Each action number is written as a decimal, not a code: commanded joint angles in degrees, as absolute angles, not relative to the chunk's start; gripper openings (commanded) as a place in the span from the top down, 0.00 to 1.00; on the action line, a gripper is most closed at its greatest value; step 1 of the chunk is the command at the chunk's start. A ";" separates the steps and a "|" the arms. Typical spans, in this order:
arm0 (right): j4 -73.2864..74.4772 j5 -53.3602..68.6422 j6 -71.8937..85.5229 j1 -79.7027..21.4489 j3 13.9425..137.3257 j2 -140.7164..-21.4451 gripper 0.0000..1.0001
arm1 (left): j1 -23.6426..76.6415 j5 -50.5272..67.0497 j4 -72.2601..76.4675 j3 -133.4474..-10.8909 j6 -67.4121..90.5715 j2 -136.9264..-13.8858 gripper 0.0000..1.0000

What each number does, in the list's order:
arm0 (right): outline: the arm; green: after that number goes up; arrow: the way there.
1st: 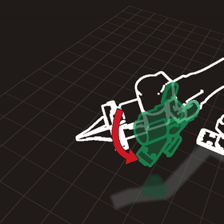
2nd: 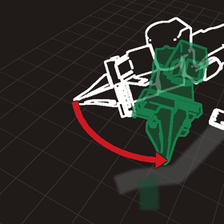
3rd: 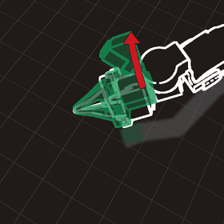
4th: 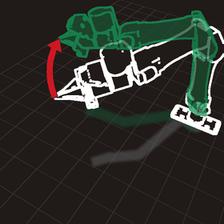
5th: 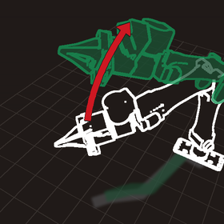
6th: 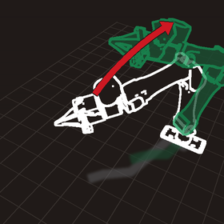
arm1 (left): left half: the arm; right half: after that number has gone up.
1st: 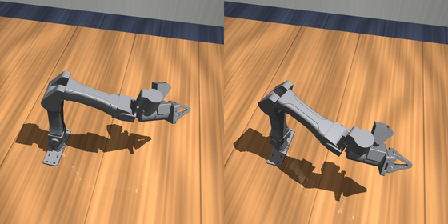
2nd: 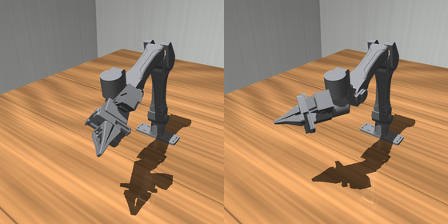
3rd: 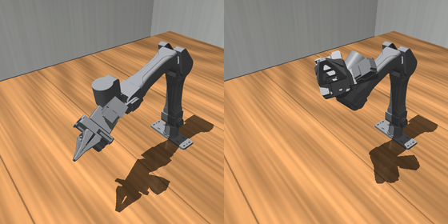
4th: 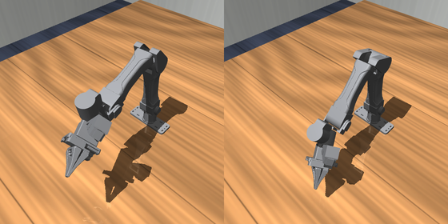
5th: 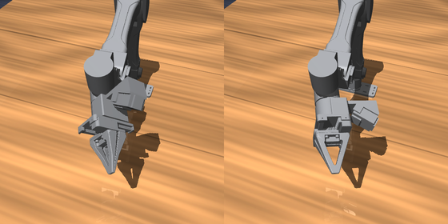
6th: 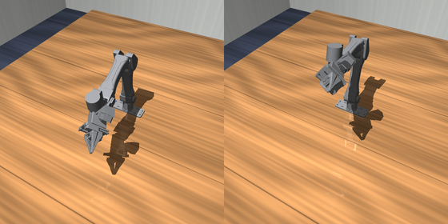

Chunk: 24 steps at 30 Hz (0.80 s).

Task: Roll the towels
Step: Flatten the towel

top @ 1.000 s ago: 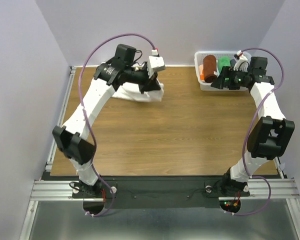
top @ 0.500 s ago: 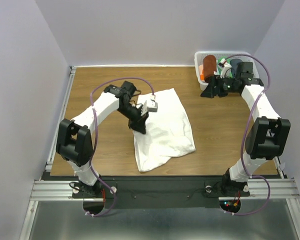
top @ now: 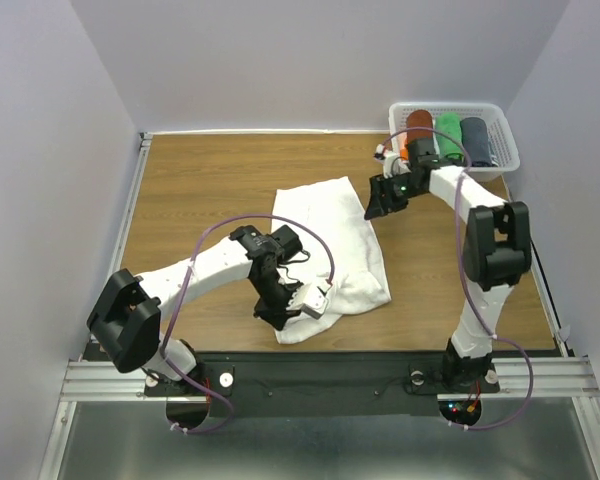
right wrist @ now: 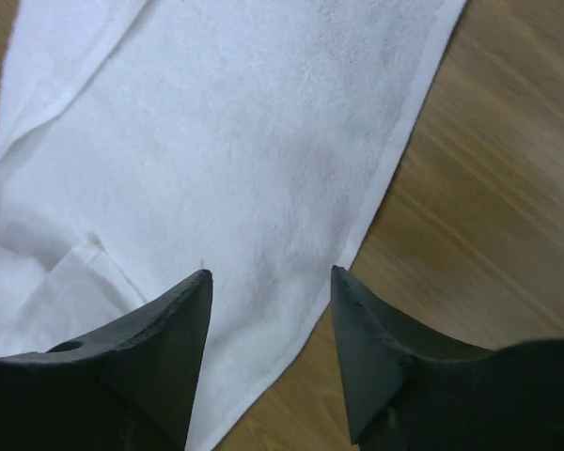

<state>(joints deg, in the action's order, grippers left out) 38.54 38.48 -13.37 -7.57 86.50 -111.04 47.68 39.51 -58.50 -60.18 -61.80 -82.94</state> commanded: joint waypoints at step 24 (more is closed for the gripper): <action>40.59 12.38 -20.83 -14.14 57.14 -98.98 0.98 | 4.93 16.79 -44.22 -73.01 -70.86 -91.39 1.00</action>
<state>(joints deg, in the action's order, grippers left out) 30.68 14.00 -15.49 -10.57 64.16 -102.56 8.43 19.64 -49.52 -65.47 -69.97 -88.99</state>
